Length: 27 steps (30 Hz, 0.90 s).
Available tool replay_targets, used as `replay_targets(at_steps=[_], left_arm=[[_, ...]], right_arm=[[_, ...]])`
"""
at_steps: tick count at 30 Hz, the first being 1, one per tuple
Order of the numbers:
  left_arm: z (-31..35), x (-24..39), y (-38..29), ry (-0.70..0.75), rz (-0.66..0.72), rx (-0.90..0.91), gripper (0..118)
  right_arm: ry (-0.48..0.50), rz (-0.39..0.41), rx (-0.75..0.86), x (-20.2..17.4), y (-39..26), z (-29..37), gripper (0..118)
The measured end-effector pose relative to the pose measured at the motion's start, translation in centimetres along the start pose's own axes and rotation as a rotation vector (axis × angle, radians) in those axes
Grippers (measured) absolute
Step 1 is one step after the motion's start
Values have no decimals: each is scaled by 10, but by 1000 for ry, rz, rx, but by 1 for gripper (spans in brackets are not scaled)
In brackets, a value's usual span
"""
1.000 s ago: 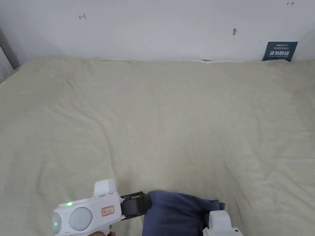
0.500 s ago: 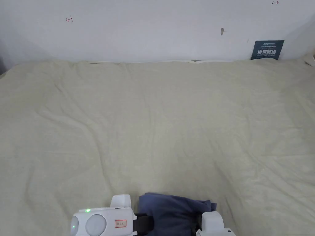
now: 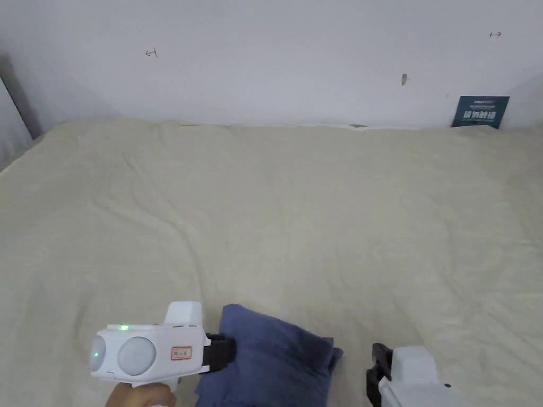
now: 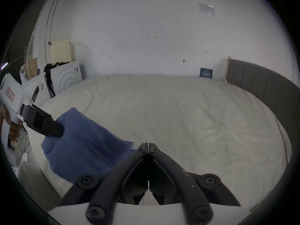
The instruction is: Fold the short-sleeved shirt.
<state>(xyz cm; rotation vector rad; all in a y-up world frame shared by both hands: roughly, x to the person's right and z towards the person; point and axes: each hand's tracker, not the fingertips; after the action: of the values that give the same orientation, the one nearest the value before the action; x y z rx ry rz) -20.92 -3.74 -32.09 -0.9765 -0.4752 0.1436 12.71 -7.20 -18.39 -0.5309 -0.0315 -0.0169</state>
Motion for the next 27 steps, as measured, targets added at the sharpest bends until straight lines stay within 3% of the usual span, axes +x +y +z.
replay_targets(at_steps=[13,16,21,22,25,26,27], left_arm=[[93,-265,59,530,107,14,17],[106,-298,57,612,152,-12,17],[114,-318,51,617,211,1,21],[114,-318,50,624,218,12,30],[118,-314,51,632,265,57,107],[121,-310,54,635,278,63,118],[125,-303,54,637,273,114,118]], right_arm=[[-4,40,67,-57,57,-6,2],[4,57,55,-69,62,-14,2],[13,68,38,-71,61,-30,2],[14,66,35,-72,61,-30,2],[11,58,32,-66,60,-31,2],[11,56,36,-65,62,-30,2],[9,54,42,-63,63,-28,2]])
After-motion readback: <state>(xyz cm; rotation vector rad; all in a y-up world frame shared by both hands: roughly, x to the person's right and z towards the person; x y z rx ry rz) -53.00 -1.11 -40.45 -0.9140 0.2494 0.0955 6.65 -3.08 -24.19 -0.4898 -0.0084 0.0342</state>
